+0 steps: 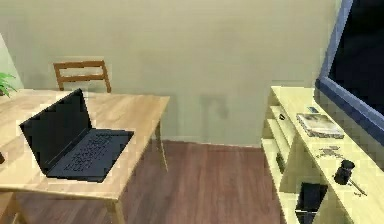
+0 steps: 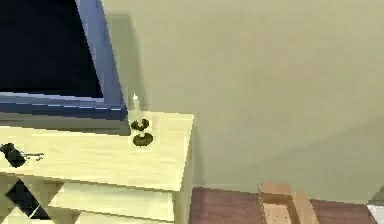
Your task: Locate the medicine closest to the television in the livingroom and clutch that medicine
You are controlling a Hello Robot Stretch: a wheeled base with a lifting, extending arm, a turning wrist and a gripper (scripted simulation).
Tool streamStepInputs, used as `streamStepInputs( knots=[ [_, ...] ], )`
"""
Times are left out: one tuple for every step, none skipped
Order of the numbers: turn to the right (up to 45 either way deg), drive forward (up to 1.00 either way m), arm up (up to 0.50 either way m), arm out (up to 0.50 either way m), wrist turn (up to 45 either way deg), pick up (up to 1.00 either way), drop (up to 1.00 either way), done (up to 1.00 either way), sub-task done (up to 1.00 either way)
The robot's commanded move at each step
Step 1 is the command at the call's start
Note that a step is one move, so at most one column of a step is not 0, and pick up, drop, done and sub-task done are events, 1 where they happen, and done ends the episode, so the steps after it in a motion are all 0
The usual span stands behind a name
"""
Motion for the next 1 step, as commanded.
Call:
streamStepInputs(
  knots=[
    [42.0, 0.0, 0.0, 0.0, 0.0, 0.0, 0.0, 0.0, 0.0]
  ],
)
